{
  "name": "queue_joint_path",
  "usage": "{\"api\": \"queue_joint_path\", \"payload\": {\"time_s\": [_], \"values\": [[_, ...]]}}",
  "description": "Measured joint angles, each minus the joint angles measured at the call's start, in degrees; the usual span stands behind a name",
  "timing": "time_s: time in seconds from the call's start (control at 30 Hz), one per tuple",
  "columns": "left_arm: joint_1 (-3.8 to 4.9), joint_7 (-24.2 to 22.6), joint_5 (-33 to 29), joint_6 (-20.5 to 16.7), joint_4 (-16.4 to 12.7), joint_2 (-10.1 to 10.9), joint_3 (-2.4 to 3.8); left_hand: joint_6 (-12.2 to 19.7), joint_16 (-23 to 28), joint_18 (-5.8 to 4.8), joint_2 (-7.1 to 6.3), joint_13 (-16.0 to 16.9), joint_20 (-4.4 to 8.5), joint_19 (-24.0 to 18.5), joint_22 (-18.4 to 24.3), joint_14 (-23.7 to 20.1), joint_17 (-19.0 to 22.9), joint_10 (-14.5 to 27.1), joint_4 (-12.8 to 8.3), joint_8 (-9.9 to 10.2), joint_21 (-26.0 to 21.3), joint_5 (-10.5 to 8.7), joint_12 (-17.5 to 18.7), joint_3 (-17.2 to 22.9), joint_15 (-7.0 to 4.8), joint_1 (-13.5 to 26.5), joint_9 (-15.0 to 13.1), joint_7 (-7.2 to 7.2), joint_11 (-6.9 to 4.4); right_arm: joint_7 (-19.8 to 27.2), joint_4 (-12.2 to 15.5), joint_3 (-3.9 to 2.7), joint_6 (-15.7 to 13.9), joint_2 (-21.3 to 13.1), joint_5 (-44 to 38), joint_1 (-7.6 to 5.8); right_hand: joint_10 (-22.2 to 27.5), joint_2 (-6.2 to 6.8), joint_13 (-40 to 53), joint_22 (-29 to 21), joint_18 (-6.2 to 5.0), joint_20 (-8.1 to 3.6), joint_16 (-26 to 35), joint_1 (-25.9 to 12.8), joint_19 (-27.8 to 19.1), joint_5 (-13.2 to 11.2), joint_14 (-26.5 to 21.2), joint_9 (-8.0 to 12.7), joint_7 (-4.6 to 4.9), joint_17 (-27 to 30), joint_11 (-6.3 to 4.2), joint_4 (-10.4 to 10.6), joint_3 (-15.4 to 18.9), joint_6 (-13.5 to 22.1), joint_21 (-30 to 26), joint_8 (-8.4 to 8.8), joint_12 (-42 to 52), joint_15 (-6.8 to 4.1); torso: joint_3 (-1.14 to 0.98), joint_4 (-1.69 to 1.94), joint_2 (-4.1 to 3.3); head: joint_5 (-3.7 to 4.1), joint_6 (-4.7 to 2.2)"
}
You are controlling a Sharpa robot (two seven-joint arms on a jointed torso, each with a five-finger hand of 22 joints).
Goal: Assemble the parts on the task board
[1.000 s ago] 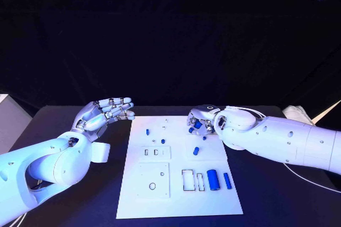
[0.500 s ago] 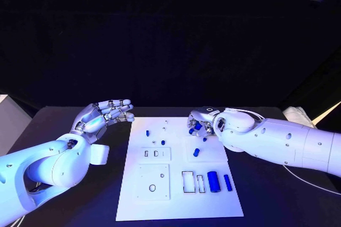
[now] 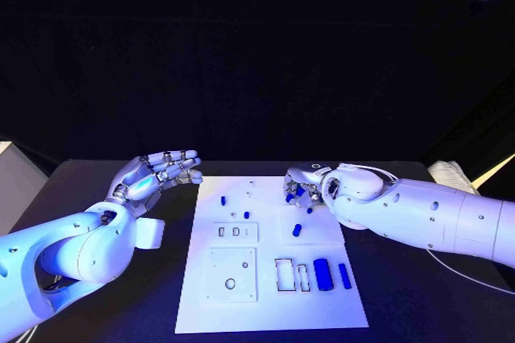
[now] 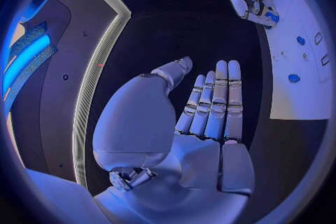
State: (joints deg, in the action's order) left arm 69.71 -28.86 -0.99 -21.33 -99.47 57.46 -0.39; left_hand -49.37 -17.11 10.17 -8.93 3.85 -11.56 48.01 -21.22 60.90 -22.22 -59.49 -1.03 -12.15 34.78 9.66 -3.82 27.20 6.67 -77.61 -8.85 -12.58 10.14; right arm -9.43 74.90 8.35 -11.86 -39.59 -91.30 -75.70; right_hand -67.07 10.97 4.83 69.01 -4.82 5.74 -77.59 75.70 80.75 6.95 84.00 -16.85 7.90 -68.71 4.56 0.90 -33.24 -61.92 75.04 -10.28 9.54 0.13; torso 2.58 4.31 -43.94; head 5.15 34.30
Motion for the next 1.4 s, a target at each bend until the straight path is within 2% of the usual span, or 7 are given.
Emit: {"api": "queue_joint_path", "payload": {"time_s": [0.07, 0.3, 0.43, 0.67, 0.87, 1.07, 1.4], "values": [[0.00, 0.00, -0.02, 0.03, 0.00, 0.00, 0.00, 0.00, 0.00, 0.00, 0.00, 0.00, 0.00, 0.00, 0.00, 0.00, 0.00, 0.00, 0.00, 0.00, 0.00, 0.00, 0.00, 0.00, 0.00, 0.00, 0.00, 0.00, 0.00, -0.03, -0.01, -0.01, -0.24, 0.00, 0.01, -0.01, -0.81, -0.18, 0.08, 0.44, 0.00, -0.12, 0.00, -0.02, 0.12, -0.15, 0.03, -0.44, -0.31, 0.00, -0.48, -0.01, -0.14, -0.50, 0.04, -0.52, 0.21, -0.16, 0.00, -0.03, -0.03, 0.01, 0.02], [0.01, 0.00, -0.06, 0.11, 0.03, 0.01, 0.01, 0.00, 0.00, 0.01, 0.00, 0.00, 0.00, 0.00, -0.04, 0.00, 0.00, 0.00, 0.00, 0.00, 0.00, 0.00, 0.00, 0.00, 0.00, 0.00, 0.00, 0.00, 0.00, -0.08, 0.41, 0.15, -2.89, -0.11, 1.69, 0.24, -1.24, -0.97, 0.41, 0.90, 0.00, -0.20, 0.00, -0.06, 0.20, -2.01, 0.03, -1.24, -0.57, 0.19, -0.47, -0.02, -1.25, -0.74, 0.29, -1.16, 0.21, -0.57, 0.01, -0.01, -0.10, 0.01, -0.05], [0.02, 0.00, -0.08, 0.15, 0.10, 0.01, 0.01, 0.00, 0.01, 0.00, 0.00, 0.00, 0.00, 0.00, -0.04, -0.20, 0.00, 0.00, 0.00, 0.00, 0.00, 0.00, 0.00, 0.00, -0.21, 0.00, 0.00, 0.00, 0.00, -0.22, 1.19, 0.14, -6.47, -0.20, 3.12, 0.26, -1.33, -1.12, 0.41, 1.13, 0.00, -0.41, 0.00, -0.06, 0.41, -2.21, 0.03, -1.24, -0.57, 0.19, -0.57, -0.24, -1.49, -0.74, 0.65, -1.33, 0.20, -0.56, 0.08, 0.06, -0.10, 0.01, -0.19], [0.02, 0.00, -0.10, 0.21, 0.36, 0.01, 0.01, 0.00, 0.03, 0.00, 0.00, 0.00, 0.00, 0.00, -0.04, -0.20, 0.01, 0.00, 0.00, 0.00, 0.00, 0.00, 0.00, 0.00, -0.21, 0.00, 0.00, 0.00, 0.00, -0.81, 1.57, 0.04, -13.87, 1.12, 4.71, 0.04, -1.36, -1.13, 0.43, 1.13, 0.00, -0.41, 0.00, -0.06, 0.41, -2.32, 0.03, -1.24, -0.57, 0.39, -0.59, -0.57, -1.82, -0.73, 0.68, -1.49, -0.26, -0.56, 0.15, 0.09, -0.10, -0.50, -0.55], [0.03, 0.00, -0.12, 0.24, 0.44, 0.00, 0.01, 0.00, 0.03, 0.00, 0.00, 0.00, 0.00, 0.00, -0.06, -0.20, -0.02, 0.00, 0.00, 0.00, 0.00, 0.00, 0.00, 0.00, -0.20, 0.00, 0.00, 0.00, 0.00, -1.58, 0.47, -0.01, -17.47, 3.57, 5.05, -0.07, -1.36, -1.13, 0.46, 1.13, 0.00, -0.41, 0.00, -0.06, 0.41, -1.85, 0.03, -1.25, -0.35, 0.44, -0.60, -0.80, -2.05, -0.48, 0.67, -1.49, -0.48, -0.56, 0.19, 0.16, -0.16, -0.44, -0.88], [0.05, 0.00, -0.14, 0.27, 0.48, -0.03, 0.01, 0.00, 0.03, 0.01, 0.00, 0.00, 0.00, 0.00, -0.10, -0.20, -0.08, 0.00, 0.00, 0.00, 0.00, 0.00, 0.00, 0.00, -0.20, 0.00, 0.00, 0.00, 0.00, -2.56, -2.03, -0.03, -18.57, 6.46, 5.02, -0.10, -1.45, -1.22, 0.46, 1.10, -0.01, -0.41, 0.00, 0.04, 0.41, -1.85, 0.03, -1.30, -0.36, 0.51, -0.51, -0.81, -2.05, -0.32, 0.67, -1.48, -0.59, -0.56, 0.19, 0.24, -0.27, -0.37, -0.99], [0.12, 0.00, -0.16, 0.37, 0.48, -0.39, 0.01, 0.00, 0.03, 0.00, 0.00, 0.00, 0.00, 0.01, -0.09, -0.20, -0.07, 0.00, 0.00, 0.00, 0.00, 0.00, 0.00, 0.00, -0.20, 0.00, 0.00, 0.00, 0.00, -4.30, -5.96, -0.06, -17.96, 10.96, 4.57, 0.10, -1.56, -1.26, 0.48, 0.89, 0.00, -0.41, 0.00, 0.10, 0.41, -1.85, 0.03, -2.09, -0.24, 0.60, -0.40, -0.81, -2.04, -0.18, 0.67, -1.44, -0.78, -0.56, 0.30, 0.55, -0.51, -0.34, -0.90]]}}
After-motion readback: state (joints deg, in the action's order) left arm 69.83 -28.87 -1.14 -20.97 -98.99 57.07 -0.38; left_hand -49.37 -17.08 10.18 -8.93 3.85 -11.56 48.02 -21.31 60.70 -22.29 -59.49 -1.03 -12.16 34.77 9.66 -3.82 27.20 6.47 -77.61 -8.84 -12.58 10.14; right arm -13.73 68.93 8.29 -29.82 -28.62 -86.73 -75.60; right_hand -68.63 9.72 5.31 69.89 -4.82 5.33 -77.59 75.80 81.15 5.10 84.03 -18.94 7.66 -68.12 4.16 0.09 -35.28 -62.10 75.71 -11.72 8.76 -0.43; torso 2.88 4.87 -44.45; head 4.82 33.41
